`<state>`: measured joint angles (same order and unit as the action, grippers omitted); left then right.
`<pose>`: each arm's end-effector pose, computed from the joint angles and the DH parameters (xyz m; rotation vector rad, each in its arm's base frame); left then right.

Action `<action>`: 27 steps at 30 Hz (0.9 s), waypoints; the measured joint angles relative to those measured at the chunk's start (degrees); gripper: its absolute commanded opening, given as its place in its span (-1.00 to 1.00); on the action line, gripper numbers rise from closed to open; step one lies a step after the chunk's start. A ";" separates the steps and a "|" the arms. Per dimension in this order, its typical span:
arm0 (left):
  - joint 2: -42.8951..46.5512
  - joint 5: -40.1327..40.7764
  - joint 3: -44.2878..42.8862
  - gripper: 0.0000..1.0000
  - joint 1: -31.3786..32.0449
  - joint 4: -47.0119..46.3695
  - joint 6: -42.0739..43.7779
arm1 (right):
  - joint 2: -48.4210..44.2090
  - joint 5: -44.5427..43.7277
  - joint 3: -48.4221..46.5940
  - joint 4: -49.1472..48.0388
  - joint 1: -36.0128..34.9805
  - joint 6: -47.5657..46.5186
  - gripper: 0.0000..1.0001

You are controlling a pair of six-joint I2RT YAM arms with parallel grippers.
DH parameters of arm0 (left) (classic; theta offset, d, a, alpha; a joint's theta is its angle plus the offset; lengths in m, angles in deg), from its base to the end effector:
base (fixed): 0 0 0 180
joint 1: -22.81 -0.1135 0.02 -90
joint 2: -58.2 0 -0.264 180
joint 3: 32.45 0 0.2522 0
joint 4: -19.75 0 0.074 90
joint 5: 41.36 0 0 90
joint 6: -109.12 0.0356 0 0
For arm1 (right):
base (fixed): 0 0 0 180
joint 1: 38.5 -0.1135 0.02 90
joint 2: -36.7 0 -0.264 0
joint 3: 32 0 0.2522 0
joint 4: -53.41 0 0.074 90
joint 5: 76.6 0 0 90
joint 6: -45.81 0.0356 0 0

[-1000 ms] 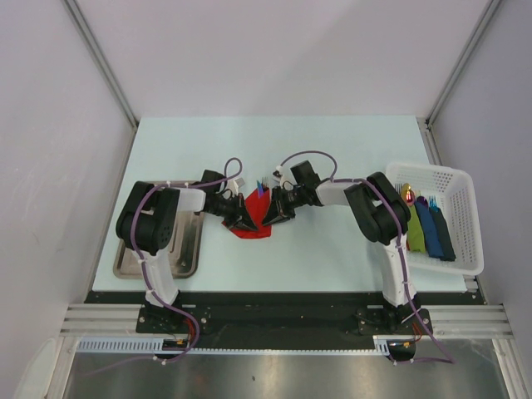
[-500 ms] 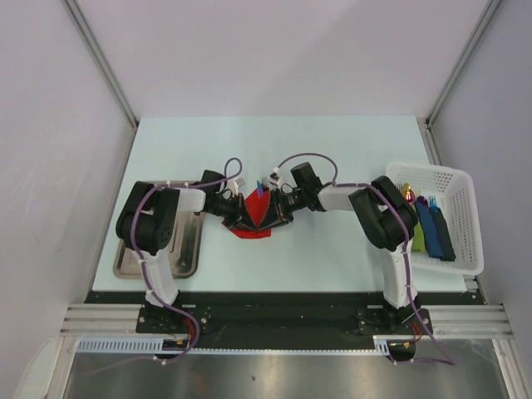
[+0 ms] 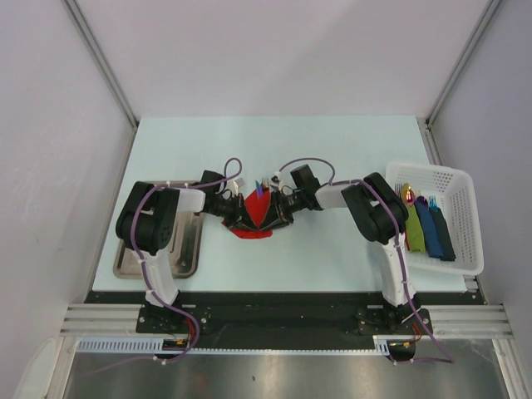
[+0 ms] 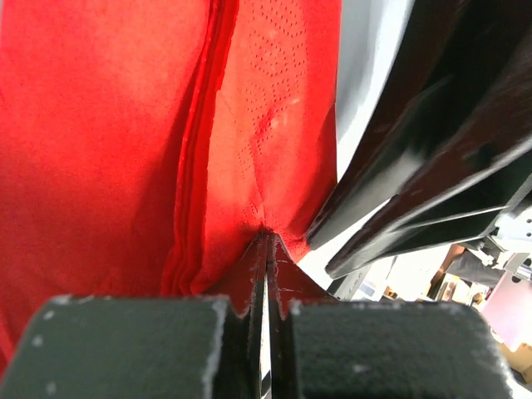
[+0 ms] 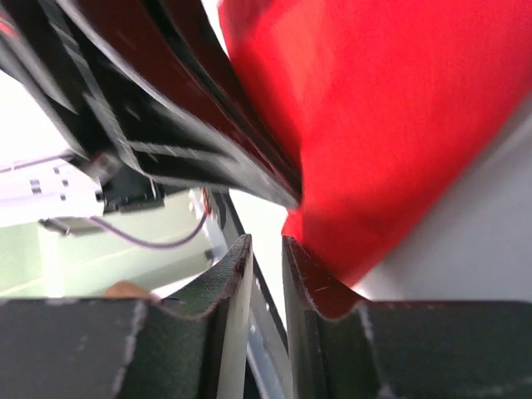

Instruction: Place the utensils on the paper napkin and roll it up

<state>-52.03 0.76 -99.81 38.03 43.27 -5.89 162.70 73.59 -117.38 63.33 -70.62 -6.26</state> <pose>0.3166 -0.1135 0.0999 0.0195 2.7546 -1.3407 0.3434 0.2521 0.0921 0.3935 -2.5313 -1.7066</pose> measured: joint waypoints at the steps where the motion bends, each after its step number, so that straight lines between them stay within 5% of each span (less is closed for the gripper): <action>1: 0.00 -0.02 0.00 -1.00 0.00 0.00 0.00 | -0.04 -0.37 -0.72 0.11 0.17 -0.02 -0.49; 11: -0.02 -0.13 0.00 -1.00 -0.02 -0.04 0.00 | -0.57 -15.34 -18.53 10.43 0.83 -9.90 -0.61; 27: -0.02 -0.15 0.00 -0.90 -0.04 -0.04 0.00 | 5.99 -21.84 -22.08 16.41 -0.98 -16.02 -0.71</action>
<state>-52.05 0.61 -99.81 37.99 43.23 -5.89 168.69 51.75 -139.45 79.75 -71.61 -22.28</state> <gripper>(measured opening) 0.006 0.163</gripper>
